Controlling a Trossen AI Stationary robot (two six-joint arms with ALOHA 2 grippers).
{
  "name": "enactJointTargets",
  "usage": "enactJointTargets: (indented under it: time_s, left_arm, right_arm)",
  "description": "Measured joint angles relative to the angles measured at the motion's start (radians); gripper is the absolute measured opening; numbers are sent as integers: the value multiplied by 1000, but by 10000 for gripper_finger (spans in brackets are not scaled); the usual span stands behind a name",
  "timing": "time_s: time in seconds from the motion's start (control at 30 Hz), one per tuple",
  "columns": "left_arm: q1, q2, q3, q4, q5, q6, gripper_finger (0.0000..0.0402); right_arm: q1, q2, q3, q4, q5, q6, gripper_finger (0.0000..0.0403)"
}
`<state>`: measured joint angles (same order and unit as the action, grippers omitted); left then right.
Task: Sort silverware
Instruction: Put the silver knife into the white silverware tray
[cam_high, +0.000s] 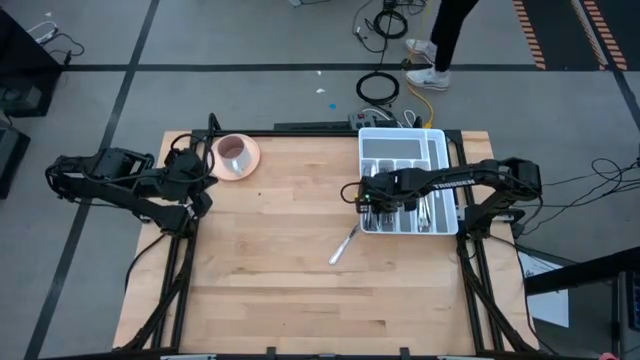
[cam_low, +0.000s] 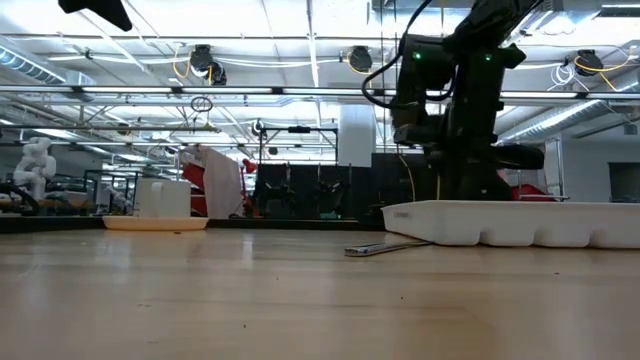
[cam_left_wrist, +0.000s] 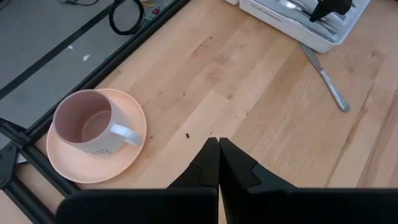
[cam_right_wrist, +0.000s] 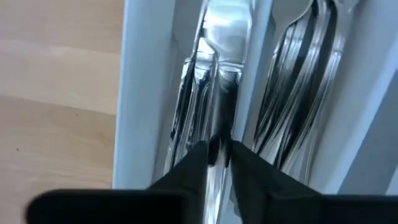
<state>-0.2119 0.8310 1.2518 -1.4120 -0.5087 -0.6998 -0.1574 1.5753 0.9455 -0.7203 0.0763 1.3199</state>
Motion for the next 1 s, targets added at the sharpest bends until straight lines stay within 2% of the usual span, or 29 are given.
enactJointTargets:
  time_s: [0.23, 0.33, 0.43, 0.53, 0.63, 0.83, 1.0]
  left_arm:
    - [0, 0, 0, 1, -1, 0, 0]
    - [0, 0, 0, 8, -1, 0, 0]
    - [0, 0, 0, 10, -1, 0, 0]
    - [0, 0, 0, 10, -2, 0, 0]
    - [0, 0, 0, 12, -19, 0, 0]
    - [0, 0, 0, 15, -71, 0, 0]
    - [0, 5, 0, 16, -72, -1, 0]
  right_arm:
    - [2, 0, 0, 20, -3, -47, 141]
    - [2, -2, 7, 27, -3, -110, 162]
    - [2, -25, 48, 36, 0, -258, 166]
    - [7, -58, 124, 37, -24, -481, 161]
    - [34, -64, 230, 36, -86, -788, 157]
    - [133, 22, 358, -65, -109, -1424, 156]
    - [168, 103, 371, -73, -165, -1734, 156]
